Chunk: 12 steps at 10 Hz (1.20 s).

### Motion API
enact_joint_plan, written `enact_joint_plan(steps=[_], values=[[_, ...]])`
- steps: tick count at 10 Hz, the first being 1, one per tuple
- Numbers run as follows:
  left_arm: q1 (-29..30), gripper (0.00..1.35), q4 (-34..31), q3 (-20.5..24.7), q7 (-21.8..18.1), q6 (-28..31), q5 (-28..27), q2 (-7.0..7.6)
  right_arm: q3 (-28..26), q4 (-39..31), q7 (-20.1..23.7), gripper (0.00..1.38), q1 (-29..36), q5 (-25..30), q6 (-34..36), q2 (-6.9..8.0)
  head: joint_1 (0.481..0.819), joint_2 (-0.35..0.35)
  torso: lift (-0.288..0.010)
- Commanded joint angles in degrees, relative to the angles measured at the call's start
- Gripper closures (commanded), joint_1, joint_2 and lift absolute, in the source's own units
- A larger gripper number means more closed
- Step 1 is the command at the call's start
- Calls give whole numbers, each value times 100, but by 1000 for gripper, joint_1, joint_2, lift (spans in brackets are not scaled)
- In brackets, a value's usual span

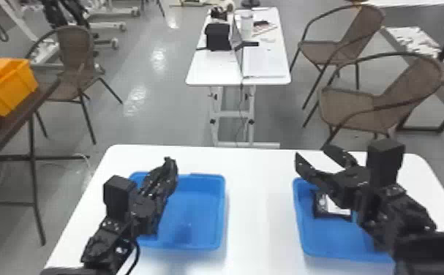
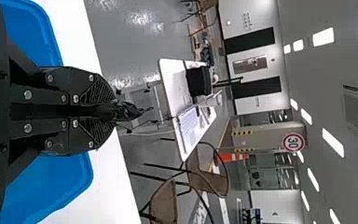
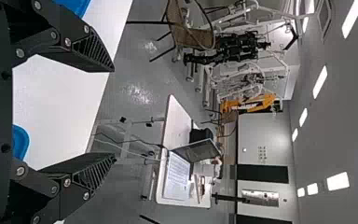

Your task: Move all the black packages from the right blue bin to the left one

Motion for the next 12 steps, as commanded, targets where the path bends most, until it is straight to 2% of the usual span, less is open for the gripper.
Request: enact_joint_plan(steps=[1,2,4,5,8,10,11,12], values=[[45,312,214,96,-15,-373,551,-15,2,-2,0,427,1,-6,-1,0,695,80,0],[63,19,196,166,-15,-435,727,-15,-7,-2,0,427,1,-6,-1,-18,695,83,0],[133,199,38,254,12,-742,946,-15,-15,-55,-123,427,45,47,-1,-44,695,89,0],[168,233,-226,377,20,-795,955,-15,-68,-38,-237,430,89,47,-1,-44,695,90,0],[195,236,-595,544,73,-1068,1219,-15,-534,428,-272,435,238,29,-247,-44,695,90,0],[239,236,-639,518,117,-1076,1272,-15,-1000,833,-246,429,440,-199,-466,-71,695,54,0],[274,236,-647,518,152,-1068,1298,-15,-1175,1149,-246,429,493,-542,-625,-132,695,27,0],[291,236,-647,518,161,-1059,1315,-15,-1281,1395,-246,429,510,-647,-669,-238,695,12,0]])
